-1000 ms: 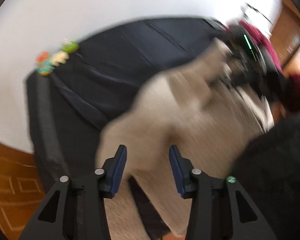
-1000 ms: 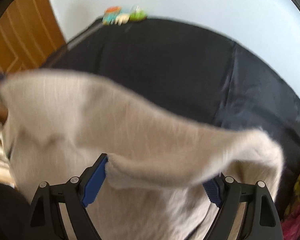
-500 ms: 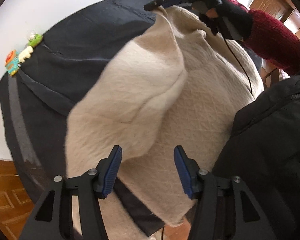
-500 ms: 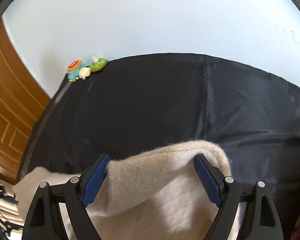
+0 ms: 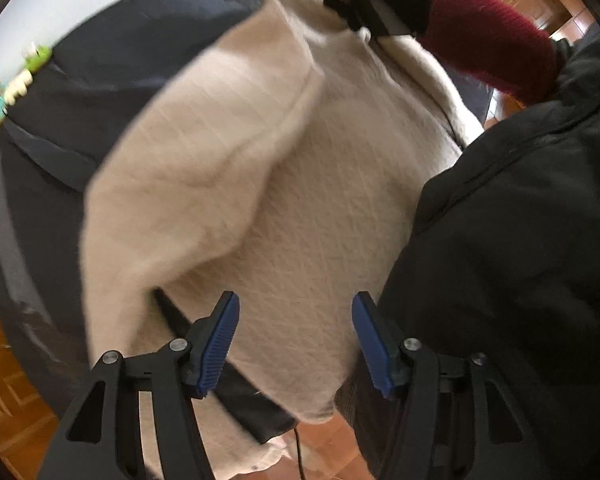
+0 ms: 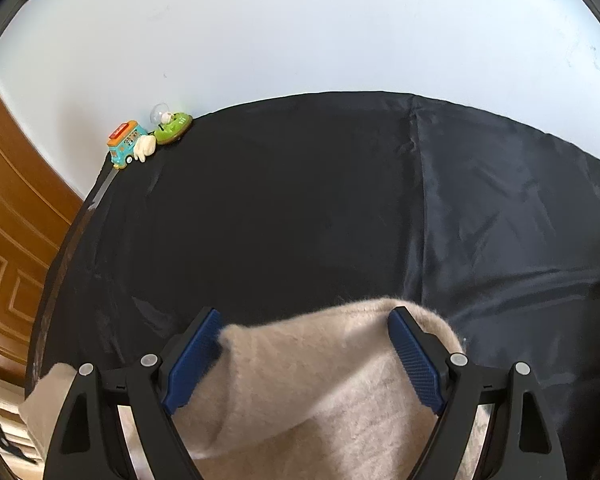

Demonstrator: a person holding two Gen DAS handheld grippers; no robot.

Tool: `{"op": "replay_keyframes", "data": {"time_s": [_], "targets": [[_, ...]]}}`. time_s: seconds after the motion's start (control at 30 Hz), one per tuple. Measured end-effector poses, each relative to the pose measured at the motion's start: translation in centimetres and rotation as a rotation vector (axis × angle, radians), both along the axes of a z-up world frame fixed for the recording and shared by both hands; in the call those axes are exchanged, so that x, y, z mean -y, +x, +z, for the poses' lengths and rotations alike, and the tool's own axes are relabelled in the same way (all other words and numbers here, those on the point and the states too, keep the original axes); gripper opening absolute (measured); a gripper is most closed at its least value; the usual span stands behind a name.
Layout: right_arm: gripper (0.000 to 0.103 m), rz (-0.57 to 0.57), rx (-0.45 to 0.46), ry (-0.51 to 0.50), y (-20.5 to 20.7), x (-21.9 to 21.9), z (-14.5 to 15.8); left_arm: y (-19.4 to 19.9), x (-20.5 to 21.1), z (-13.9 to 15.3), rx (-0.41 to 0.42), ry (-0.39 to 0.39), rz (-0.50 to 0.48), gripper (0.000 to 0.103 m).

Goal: Fold clothes

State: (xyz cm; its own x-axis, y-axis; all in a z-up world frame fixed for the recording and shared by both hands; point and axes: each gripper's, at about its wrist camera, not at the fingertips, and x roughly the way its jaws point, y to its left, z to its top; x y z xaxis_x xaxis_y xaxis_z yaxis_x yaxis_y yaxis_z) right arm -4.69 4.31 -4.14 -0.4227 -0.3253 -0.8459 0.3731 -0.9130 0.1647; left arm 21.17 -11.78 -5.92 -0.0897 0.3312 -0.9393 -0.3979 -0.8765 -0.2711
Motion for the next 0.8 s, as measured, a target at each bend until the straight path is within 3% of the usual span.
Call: {"op": "replay_keyframes", "data": {"time_s": [0.17, 0.27, 0.57, 0.8], "targets": [[0.088, 0.005, -0.002, 0.010, 0.3, 0.3, 0.1, -2.8, -0.2, -1.9, -0.036, 0.067, 0.123, 0.063], [0.088, -0.002, 0.004, -0.001, 0.5, 0.1, 0.4, -4.9, 0.0, -1.5, -0.108, 0.057, 0.209, 0.063], [0.088, -0.025, -0.014, -0.036, 0.5, -1.0, 1.8, -12.1, 4.5, 1.5, -0.408, -0.120, 0.469, 0.063], [0.088, -0.037, -0.023, -0.034, 0.5, -1.0, 2.3, -18.3, 8.7, -1.2, -0.386, -0.228, 0.535, 0.063]]}}
